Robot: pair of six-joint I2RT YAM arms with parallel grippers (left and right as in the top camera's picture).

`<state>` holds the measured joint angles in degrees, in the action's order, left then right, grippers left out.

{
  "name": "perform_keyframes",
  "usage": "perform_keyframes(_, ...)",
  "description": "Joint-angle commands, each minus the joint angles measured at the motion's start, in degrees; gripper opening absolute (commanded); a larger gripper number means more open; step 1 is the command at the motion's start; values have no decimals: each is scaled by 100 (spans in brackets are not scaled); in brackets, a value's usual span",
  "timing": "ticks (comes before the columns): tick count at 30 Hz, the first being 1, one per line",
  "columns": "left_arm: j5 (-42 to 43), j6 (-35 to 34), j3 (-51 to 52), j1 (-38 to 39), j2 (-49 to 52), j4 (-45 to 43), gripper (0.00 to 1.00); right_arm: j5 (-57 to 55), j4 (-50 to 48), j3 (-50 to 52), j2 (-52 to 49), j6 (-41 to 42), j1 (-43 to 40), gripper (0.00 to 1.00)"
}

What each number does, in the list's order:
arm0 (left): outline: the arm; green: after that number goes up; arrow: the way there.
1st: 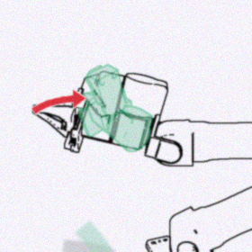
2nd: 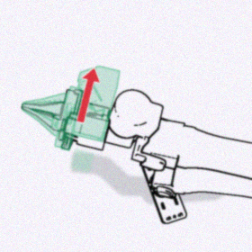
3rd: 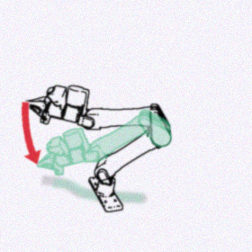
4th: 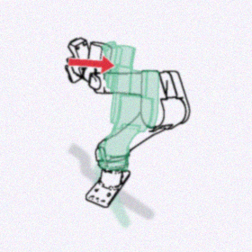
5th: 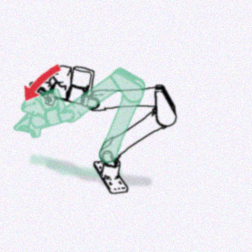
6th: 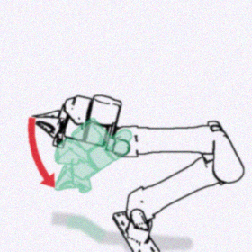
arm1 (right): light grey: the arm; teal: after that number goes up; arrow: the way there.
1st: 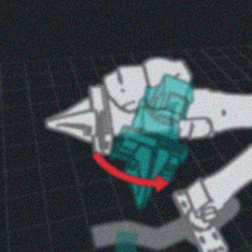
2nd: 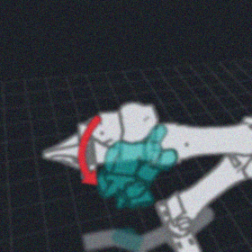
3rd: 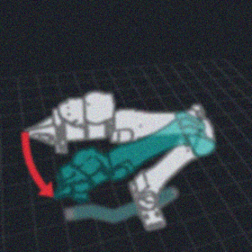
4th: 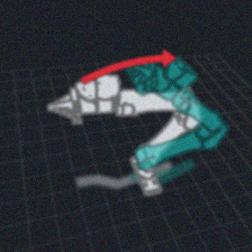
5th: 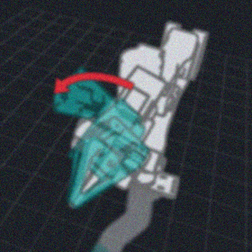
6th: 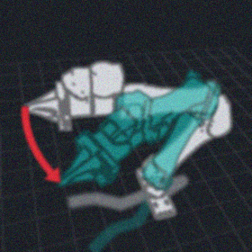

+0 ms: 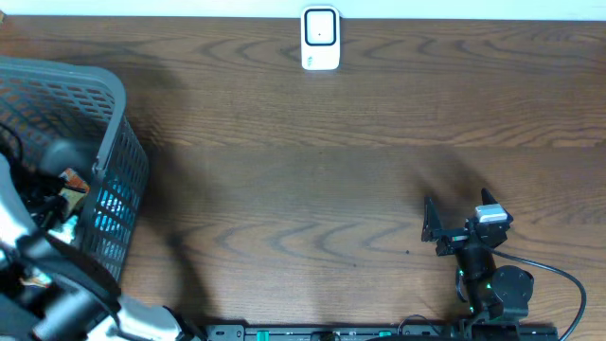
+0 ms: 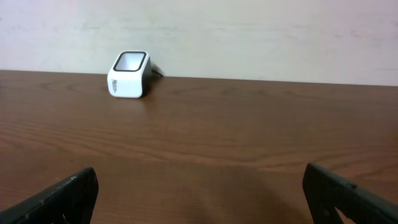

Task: Scan the item barcode
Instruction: 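Reach the left gripper into the grey basket and grasp the mint-green pouch, then carry the green pouch toward the scanner and set it on the table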

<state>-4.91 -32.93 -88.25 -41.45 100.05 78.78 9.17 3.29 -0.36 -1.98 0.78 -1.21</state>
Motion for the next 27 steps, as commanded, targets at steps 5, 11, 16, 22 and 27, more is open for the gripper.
perform_keyframes(5, -66, 9, -120, 2, -1309, -157, 7, -22, 20, 4, 13, -66, 50, 99)
perform_keyframes(11, 28, 11, -120, 13, -2262, -387, 7, -22, 20, 4, 13, -66, 50, 99)
perform_keyframes(16, 629, 337, -120, 332, -3134, -885, 7, -22, 20, 4, 13, -66, 50, 99)
perform_keyframes(22, 645, 334, -120, 1784, -4210, -1672, 7, -22, 20, 4, 13, -66, 50, 99)
perform_keyframes(27, 643, 334, -105, 3407, -4380, -1888, 7, -22, 20, 4, 13, -66, 50, 99)
